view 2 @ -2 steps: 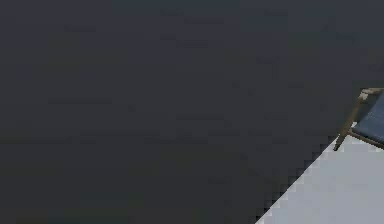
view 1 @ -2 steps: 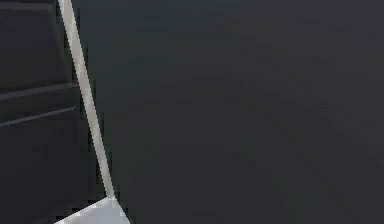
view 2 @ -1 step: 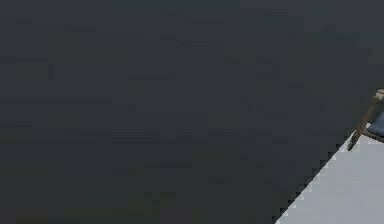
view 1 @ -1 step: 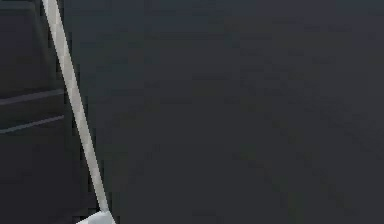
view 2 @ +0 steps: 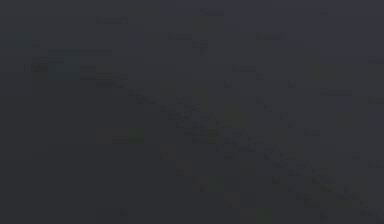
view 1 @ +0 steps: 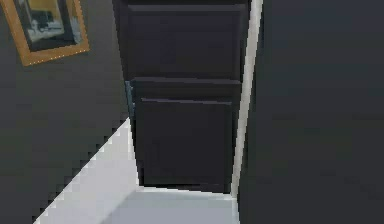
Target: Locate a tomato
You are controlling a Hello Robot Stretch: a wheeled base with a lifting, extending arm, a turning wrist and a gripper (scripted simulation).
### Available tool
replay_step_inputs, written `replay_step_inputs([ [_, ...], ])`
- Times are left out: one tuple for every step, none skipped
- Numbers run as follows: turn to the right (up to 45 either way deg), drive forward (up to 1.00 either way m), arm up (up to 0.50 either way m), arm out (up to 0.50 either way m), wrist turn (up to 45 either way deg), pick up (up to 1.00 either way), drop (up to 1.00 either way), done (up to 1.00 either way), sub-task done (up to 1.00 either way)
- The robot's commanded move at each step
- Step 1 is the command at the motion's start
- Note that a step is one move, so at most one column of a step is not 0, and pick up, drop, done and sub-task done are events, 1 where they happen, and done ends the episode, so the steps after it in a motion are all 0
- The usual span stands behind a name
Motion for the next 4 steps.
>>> replay_step_inputs([
  [-9.0, 0.0, 0.0, 0.0, 0.0, 0.0, 0.0, 0.0, 0.0],
  [-3.0, 0.0, 0.0, 0.0, 0.0, 0.0, 0.0, 0.0, 0.0],
  [0.0, 0.45, 0.0, 0.0, 0.0, 0.0, 0.0, 0.0, 0.0],
  [-24.0, 0.0, 0.0, 0.0, 0.0, 0.0, 0.0, 0.0, 0.0],
])
